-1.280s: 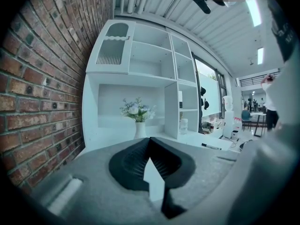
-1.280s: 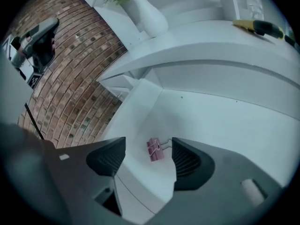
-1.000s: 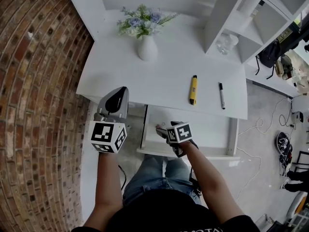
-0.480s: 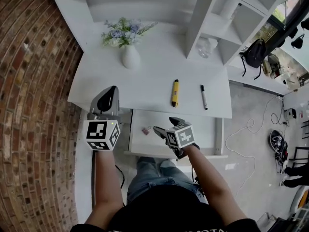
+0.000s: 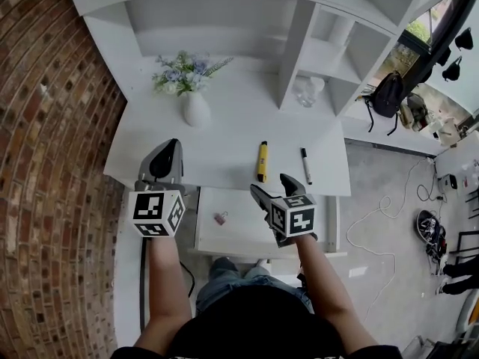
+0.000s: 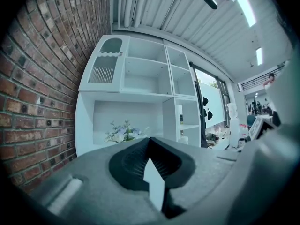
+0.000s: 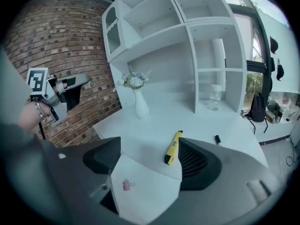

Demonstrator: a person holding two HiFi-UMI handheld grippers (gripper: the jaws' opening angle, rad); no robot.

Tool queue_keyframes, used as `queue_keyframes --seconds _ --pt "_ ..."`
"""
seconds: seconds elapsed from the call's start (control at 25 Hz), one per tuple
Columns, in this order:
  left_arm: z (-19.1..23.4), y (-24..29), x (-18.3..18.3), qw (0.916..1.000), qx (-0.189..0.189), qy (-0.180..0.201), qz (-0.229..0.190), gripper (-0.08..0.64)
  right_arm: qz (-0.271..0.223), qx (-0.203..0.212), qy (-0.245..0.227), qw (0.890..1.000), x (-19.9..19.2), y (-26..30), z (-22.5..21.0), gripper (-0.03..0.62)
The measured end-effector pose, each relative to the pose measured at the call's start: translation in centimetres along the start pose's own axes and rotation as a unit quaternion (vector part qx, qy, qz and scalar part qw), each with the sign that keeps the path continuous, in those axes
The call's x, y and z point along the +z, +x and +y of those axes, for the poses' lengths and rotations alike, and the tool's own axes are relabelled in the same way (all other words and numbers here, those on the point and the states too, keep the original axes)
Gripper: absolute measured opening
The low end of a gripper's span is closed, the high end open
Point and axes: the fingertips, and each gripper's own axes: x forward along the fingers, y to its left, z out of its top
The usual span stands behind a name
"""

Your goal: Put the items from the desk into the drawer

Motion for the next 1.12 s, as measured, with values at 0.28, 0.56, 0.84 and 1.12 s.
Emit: queue_keyframes --seconds 0.28,0.56,0.84,1.12 --pt "0.4 1.4 -0.5 0.9999 -0.007 -0.002 0.007 0.004 -0.015 -0.061 0.051 0.997 1.8 2.4 -3.3 0.371" --pt "1.5 3.0 -1.7 0.9995 -0.017 -0.007 0.024 0.005 0.049 -0.074 0.076 0.993 1.1 6.9 -5.0 0.31" --pt "1.9 4.7 -3.5 0.9977 -0.044 -0.008 0.05 0.003 0.14 -0.102 0.113 0.978 -2.0 12.5 -7.5 0.298" --pt "2.1 5.7 -5.2 0.9956 -0.065 -0.005 0.068 0.003 0.207 -0.153 0.099 0.961 -3.9 15.6 -9.8 0.293"
